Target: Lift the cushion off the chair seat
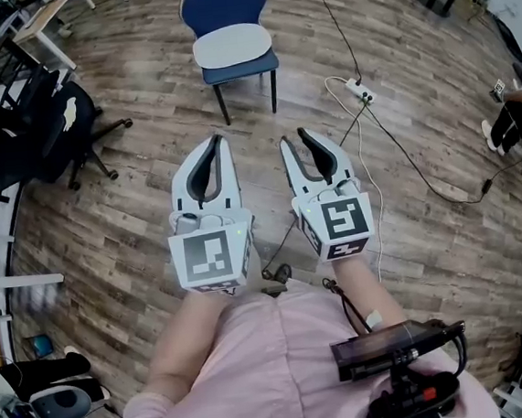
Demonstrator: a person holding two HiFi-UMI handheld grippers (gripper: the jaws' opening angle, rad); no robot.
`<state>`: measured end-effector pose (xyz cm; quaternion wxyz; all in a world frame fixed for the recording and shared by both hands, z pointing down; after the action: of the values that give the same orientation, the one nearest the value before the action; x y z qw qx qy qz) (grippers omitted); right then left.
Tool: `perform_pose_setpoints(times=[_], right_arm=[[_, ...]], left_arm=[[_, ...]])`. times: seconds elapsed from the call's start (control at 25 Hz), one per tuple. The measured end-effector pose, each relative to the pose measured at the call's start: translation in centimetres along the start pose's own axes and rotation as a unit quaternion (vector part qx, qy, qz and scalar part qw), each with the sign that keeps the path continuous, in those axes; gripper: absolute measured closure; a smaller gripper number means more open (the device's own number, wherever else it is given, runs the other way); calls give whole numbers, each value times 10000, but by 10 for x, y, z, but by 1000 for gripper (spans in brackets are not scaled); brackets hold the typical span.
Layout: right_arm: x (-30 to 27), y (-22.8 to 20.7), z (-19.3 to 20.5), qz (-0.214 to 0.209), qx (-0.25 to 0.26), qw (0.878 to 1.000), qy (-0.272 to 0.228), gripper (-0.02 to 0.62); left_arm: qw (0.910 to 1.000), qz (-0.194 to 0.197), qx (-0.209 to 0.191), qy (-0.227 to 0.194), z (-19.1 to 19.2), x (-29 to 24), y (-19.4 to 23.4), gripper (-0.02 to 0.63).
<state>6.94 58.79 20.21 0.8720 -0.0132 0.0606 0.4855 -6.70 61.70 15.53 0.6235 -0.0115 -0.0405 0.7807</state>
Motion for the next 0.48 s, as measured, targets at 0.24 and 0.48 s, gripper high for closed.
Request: perform_pose_setpoints(times=[0.24, 0.48], right_arm=[[-50, -24, 14, 52, -45, 9998, 200, 439], [-130, -48, 25, 127, -146, 9991, 383, 442]], left_arm=[[9999, -8, 68, 120, 20, -49, 21, 592], [9994, 46, 122, 318, 41, -129, 61, 592]])
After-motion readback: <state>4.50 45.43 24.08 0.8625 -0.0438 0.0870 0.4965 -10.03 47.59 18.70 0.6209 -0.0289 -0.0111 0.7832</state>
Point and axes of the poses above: the fingertips, and each gripper's own axes: x backward along the fingers, y to its left, z out of its underside, the point moved 4 cm from there along x, backward along the fingers
